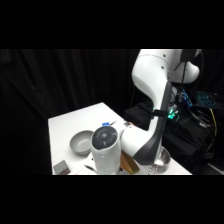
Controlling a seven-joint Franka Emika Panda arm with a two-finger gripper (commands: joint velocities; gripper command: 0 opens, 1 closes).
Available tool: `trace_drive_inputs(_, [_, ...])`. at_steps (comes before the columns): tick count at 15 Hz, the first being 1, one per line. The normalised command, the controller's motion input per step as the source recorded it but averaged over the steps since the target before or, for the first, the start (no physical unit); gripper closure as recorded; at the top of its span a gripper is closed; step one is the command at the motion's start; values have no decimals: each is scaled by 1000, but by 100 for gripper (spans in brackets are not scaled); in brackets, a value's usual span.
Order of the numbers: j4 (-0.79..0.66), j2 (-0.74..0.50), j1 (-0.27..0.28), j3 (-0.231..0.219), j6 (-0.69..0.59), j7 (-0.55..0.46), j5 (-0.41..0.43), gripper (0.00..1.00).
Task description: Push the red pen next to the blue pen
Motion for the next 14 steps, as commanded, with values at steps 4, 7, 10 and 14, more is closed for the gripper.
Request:
trace_drive_inputs(4, [-636,-453,-128,-71,251,-192,28,0])
trace_drive_inputs(7, [-570,-633,-161,49,-4,-347,30,0])
trace_drive_inputs(10, [-570,-852,-205,133,-294,-437,50,0])
trace_drive_inputs(14, [-401,-780,-258,144,-461,-449,134,0])
